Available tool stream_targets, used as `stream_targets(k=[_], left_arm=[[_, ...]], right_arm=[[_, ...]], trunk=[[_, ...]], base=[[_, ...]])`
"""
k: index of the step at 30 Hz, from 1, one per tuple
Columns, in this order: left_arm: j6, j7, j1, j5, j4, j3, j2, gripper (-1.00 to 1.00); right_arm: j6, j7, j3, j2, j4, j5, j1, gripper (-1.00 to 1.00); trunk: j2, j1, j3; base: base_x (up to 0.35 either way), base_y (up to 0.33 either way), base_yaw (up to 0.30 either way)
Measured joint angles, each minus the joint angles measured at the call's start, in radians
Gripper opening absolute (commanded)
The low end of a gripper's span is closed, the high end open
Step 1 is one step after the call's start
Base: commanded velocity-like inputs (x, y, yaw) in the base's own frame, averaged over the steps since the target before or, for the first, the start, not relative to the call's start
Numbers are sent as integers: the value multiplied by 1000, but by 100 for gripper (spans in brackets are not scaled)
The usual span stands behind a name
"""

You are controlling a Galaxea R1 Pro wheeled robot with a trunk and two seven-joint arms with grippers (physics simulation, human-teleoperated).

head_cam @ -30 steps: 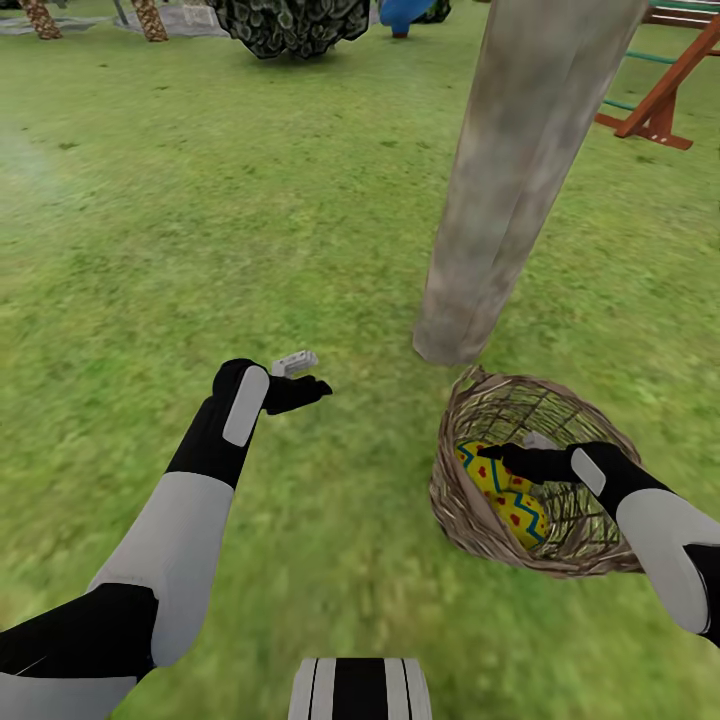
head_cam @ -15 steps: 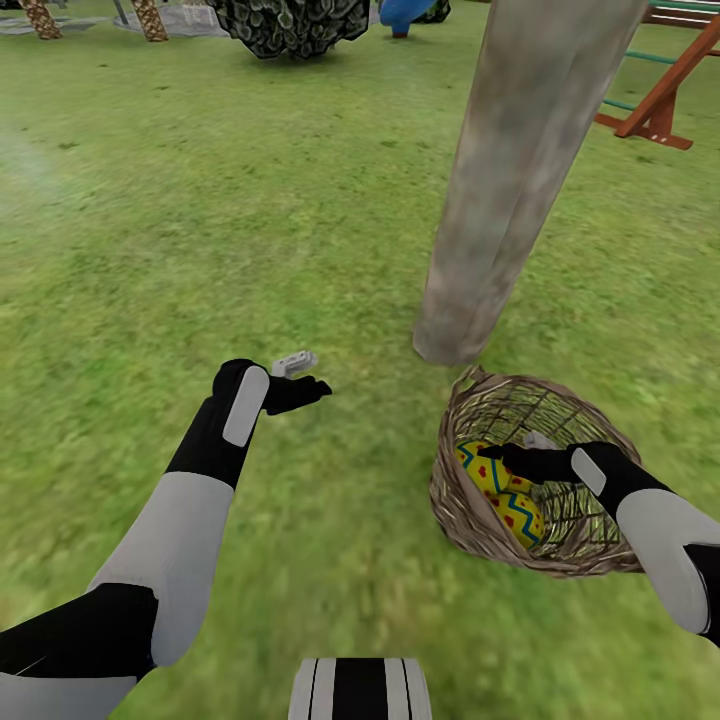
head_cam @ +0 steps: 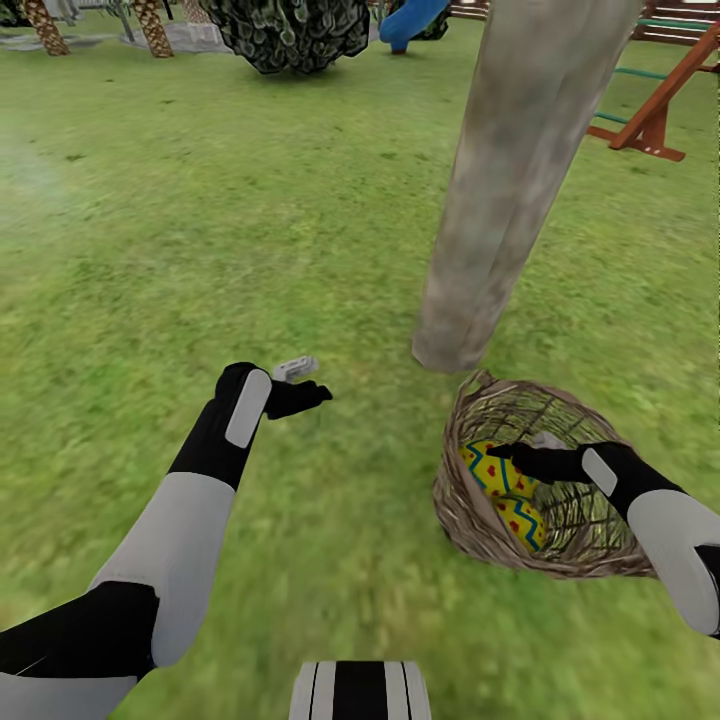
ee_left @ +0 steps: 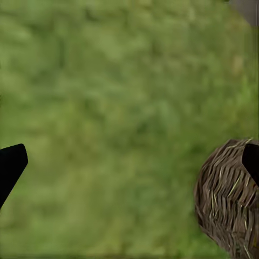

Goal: Take the three Easter eggs out of the wicker basket on the lawn in the garden, then place them on the lawn next to a single tree (choose any tree) so that all three eggs are next to the same tree and none are left in the basket.

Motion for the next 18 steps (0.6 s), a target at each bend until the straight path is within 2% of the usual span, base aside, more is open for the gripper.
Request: stream_targets(k=[15,18], left_arm=[[-1,4,0,-3,50,0,0,100],[-1,3,0,-2,60,0,1,100]], right_arm=[[1,0,2,-5,-2,4,0,-100],[2,0,-1,-7,-2,1,0,-100]], trunk=[[4,-7,58],[4,-8,70]], base=[[-1,0,0],[-171,0,0]])
